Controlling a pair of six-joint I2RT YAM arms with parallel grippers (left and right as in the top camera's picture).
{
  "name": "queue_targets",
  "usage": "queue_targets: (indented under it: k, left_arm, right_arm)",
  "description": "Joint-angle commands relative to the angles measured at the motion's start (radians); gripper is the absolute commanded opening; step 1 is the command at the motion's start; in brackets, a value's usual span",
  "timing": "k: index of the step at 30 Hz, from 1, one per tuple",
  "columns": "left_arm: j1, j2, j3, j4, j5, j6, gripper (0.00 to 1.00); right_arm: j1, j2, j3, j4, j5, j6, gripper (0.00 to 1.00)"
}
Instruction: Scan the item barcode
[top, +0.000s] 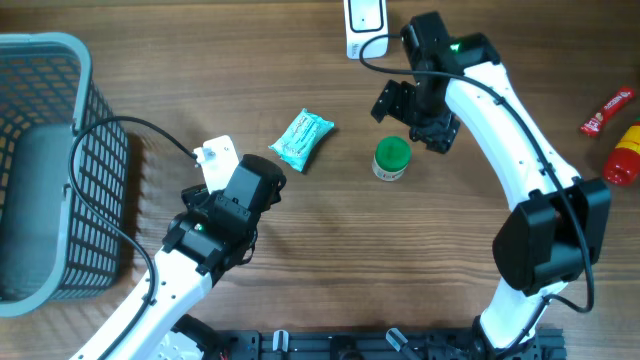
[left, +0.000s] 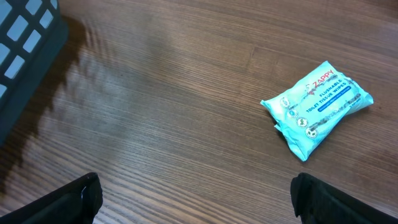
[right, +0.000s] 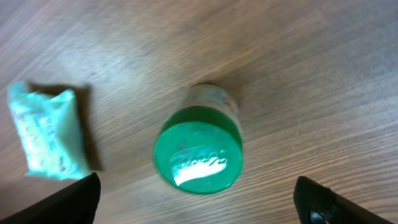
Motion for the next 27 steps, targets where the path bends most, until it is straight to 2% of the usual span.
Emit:
queue_targets:
  k: [1, 6, 13, 27]
  left_arm:
    - [-0.003, 0.000, 0.000, 0.002, -0.021, 0.008, 1.00]
    - [-0.003, 0.000, 0.000, 0.002, -0.021, 0.008, 1.00]
    - [-0.003, 0.000, 0.000, 0.002, -0.021, 0.008, 1.00]
    - [-0.003, 0.000, 0.000, 0.002, -0.021, 0.008, 1.00]
  right_arm:
    - [0.008, 0.002, -0.085, 0.034, 0.040, 0.068, 1.00]
    - [0.019, 0.002, -0.180, 0.145, -0.015, 0.066, 0.99]
    - [0.043, 0.006, -0.186, 0.211, -0.003, 0.057, 1.00]
    - [0.084, 0.138, -0.193, 0.233, -0.001, 0.076, 0.99]
